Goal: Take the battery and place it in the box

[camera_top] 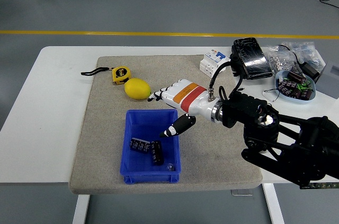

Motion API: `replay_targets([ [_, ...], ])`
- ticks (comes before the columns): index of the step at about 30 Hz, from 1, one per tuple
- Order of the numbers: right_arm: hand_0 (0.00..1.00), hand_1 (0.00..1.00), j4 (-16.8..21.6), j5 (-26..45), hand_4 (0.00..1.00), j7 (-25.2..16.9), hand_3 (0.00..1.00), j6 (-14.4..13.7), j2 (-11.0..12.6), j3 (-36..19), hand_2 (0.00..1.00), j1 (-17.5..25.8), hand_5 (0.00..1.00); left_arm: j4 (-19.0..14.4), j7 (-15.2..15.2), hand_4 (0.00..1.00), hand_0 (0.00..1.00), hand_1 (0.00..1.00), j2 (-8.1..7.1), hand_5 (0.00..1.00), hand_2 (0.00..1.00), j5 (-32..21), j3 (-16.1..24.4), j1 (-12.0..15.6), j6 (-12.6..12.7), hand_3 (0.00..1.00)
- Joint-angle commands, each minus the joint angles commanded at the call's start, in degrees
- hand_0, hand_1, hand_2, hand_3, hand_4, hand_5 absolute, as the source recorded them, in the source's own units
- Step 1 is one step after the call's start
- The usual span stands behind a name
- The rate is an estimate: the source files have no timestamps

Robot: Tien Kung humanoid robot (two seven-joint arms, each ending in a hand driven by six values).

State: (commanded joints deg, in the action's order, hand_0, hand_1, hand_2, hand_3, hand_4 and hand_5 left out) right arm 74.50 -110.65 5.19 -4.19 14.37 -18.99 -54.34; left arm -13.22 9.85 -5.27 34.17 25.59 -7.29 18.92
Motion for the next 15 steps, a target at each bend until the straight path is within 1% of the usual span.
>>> replay_targets([
  [6,0.333,0.503,0.25,0.03,0.998,0.26,0.834,0.02,2.04,-4.68,0.749,2.06,0.524,-0.01,-0.06,0.630,0.552,0.571,0.05,0.605,0.630,-0.28,-0.16,-0.08,0.03,0.584],
  [10,0.339,0.503,-0.47,0.61,0.998,0.49,0.829,-0.48,3.20,-8.02,0.750,3.67,0.528,0.01,-0.05,0.630,0.552,0.574,0.10,0.605,0.629,-0.08,0.00,-0.15,0.04,0.584],
  [11,0.339,0.503,-0.68,1.00,0.998,0.47,0.829,-0.79,3.37,-8.76,0.750,4.17,0.528,0.02,-0.02,0.630,0.552,0.574,0.12,0.605,0.629,0.01,0.11,-0.12,0.03,0.584],
  [13,0.339,0.503,-1.48,3.14,0.998,0.21,0.829,-2.30,3.68,-10.72,0.750,5.87,0.528,0.02,0.04,0.630,0.552,0.574,0.15,0.605,0.629,0.18,0.17,-0.06,0.01,0.584],
  [14,0.390,0.516,-1.86,4.59,0.998,0.04,0.818,-3.11,3.80,-11.61,0.743,6.69,0.533,0.03,0.07,0.629,0.550,0.575,0.19,0.605,0.632,0.27,0.23,-0.04,0.02,0.583],
  [15,0.390,0.516,-2.15,6.17,0.998,-0.15,0.818,-4.01,3.92,-12.34,0.743,7.43,0.533,0.02,0.11,0.629,0.550,0.575,0.22,0.605,0.632,0.33,0.30,-0.05,0.03,0.583],
])
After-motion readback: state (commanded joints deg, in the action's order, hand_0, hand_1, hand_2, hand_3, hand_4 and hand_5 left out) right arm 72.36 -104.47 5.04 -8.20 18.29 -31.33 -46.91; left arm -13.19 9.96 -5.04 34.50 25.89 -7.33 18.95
